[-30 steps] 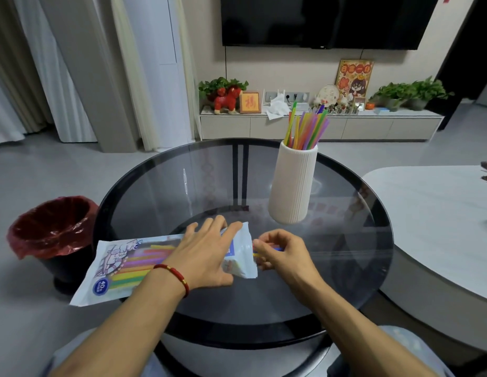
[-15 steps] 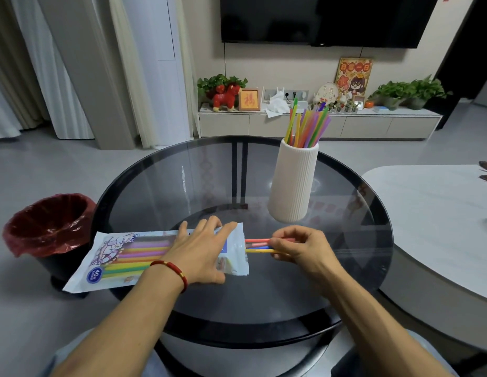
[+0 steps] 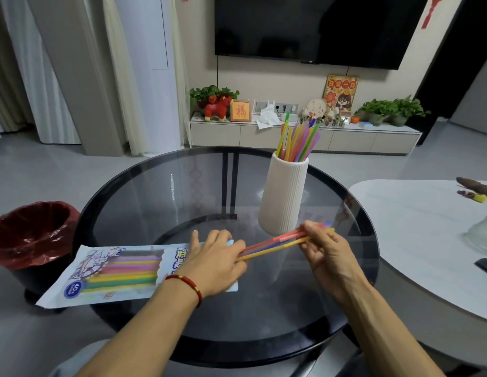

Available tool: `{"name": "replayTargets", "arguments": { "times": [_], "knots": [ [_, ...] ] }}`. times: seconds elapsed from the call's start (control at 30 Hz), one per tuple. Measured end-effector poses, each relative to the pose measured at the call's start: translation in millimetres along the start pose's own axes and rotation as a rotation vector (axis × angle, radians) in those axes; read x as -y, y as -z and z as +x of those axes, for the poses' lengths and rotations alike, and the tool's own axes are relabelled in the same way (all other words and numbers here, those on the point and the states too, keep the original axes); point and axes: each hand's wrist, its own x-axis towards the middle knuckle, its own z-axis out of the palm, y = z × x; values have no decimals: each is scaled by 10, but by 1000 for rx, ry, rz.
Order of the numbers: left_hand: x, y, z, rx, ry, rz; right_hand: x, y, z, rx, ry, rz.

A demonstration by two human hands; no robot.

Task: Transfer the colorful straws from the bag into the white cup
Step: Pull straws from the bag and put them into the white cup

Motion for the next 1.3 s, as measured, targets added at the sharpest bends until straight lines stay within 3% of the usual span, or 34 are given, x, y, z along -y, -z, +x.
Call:
{"name": "replayTargets", "arguments": {
  "times": [0.07, 0.2, 0.4, 0.5, 0.63, 0.8, 0.9, 1.0, 1.1, 1.3],
  "knots": [
    [-32, -39, 17, 25, -9, 4, -83, -52, -13, 20, 28, -62],
    [-136, -67, 65, 7, -79, 10, -335, -192, -118, 125, -54, -429],
    [-51, -80, 100, 91, 20, 8, 39, -273, -159, -82, 113, -590],
    [-48, -93, 120, 93, 4, -11, 525, -320, -115, -31, 277, -1008],
    [-98, -109, 103, 95, -25, -20, 636, -465, 54, 34, 254, -1412],
    [-156, -19, 74, 18, -42, -54, 434, -457, 71, 72, 221, -1424],
    [-208, 70, 88, -316, -170, -194, 761, -582, 81, 71, 362, -1293],
    [-250, 171, 81, -566, -193, -333, 1216, -787, 110, 9, 584, -983],
    [-237, 169, 66, -598, -158, -334, 1481, -941, 253, -110, 689, -896],
    [-191, 197, 78, -610, -127, -335, 1372, -1176, 632, -215, 620, -1238]
  ]
}}
